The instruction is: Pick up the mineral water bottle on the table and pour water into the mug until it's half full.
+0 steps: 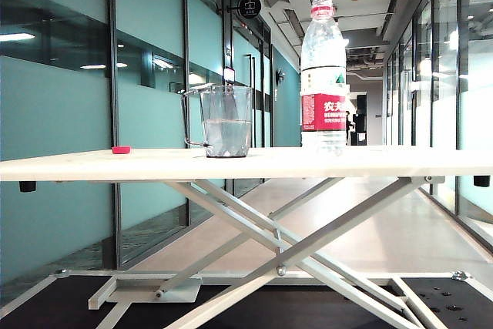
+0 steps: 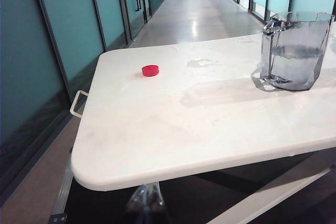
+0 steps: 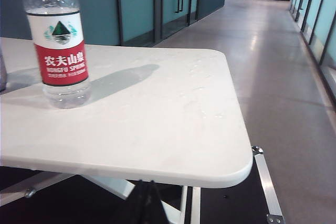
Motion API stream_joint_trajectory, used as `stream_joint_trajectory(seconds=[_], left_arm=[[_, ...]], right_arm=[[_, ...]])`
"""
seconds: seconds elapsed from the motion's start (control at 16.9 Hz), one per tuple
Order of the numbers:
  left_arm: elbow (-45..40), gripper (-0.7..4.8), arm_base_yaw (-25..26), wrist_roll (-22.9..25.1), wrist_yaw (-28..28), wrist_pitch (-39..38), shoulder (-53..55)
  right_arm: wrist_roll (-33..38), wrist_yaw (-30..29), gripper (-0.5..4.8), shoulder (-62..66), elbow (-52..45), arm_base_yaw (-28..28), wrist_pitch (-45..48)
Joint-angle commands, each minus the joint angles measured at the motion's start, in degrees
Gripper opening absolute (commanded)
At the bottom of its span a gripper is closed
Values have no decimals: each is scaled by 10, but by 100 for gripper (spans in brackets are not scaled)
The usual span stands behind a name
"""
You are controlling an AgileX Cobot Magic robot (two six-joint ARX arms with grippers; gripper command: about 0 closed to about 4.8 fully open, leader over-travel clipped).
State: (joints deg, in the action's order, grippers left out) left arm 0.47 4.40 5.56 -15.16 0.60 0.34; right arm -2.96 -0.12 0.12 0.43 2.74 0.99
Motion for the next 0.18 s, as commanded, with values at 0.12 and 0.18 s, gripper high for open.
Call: stream_joint_trajectory(seconds=[0.12, 0.18], left_arm=[[1, -5, 0, 0, 1, 5, 0], [1, -5, 0, 0, 1, 5, 0]], right_arm=[[2, 1, -5, -1, -1, -1, 9], [2, 1, -5, -1, -1, -1, 9]])
